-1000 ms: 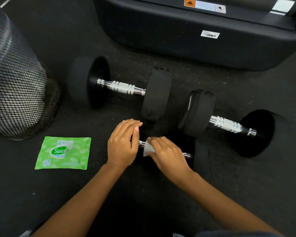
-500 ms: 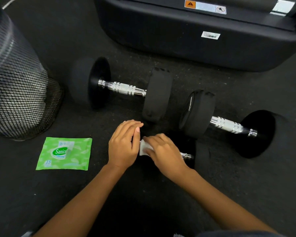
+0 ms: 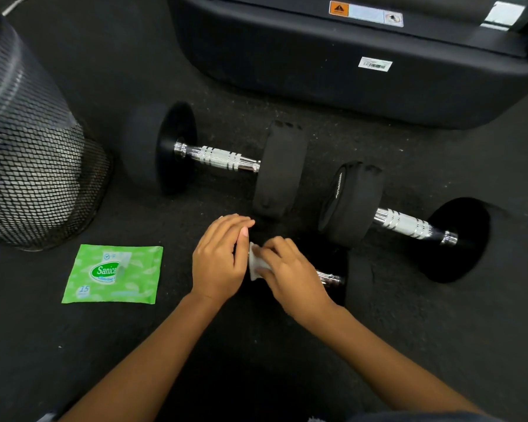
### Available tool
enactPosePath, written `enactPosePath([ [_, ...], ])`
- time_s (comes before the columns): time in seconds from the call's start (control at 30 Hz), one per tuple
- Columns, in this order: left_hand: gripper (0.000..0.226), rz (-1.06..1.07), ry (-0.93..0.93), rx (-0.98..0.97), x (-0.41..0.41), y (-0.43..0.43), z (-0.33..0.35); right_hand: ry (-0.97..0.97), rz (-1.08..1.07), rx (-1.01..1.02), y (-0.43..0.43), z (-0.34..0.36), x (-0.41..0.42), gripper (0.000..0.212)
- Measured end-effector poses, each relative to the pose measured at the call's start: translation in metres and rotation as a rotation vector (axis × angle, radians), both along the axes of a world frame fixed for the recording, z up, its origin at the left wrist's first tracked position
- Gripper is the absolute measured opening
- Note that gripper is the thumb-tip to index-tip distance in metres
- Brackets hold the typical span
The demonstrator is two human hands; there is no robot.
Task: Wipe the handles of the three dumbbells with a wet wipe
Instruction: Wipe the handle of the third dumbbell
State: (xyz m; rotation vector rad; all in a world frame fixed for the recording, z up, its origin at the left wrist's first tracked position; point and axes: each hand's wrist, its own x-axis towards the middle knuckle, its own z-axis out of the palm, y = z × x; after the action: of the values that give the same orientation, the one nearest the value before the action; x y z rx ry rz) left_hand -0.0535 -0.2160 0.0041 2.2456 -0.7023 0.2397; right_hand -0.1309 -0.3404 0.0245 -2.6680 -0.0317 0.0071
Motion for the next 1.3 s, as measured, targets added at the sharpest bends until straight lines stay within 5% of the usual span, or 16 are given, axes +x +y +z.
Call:
enactPosePath([
  [0.23, 0.035, 0.012, -0.003, -0.019, -0.001, -0.002, 0.001, -0.064, -0.135, 0.086, 0.010, -0.004, 0.010, 0.030],
  [0.47, 0.035, 0.013, 0.003, -0.003, -0.002, 0.000, 0.002, -0.131, -0.025, -0.107, 0.019, -0.006, 0.009, 0.037],
  [0.7, 0.034, 0.007, 0.005, -0.015, -0.001, -0.001, 0.001, -0.093, -0.037, -0.095, 0.017, -0.011, 0.015, 0.030],
  [1.0, 0.035, 0.006, -0.005, -0.015, 0.000, -0.001, 0.000, 0.107, -0.078, 0.184, -0.002, -0.001, 0.018, 0.034],
  [1.3, 0.034, 0.009, 0.003, -0.002, -0.001, 0.000, 0.002, -0.029, -0.057, -0.088, -0.018, 0.001, -0.013, 0.042],
])
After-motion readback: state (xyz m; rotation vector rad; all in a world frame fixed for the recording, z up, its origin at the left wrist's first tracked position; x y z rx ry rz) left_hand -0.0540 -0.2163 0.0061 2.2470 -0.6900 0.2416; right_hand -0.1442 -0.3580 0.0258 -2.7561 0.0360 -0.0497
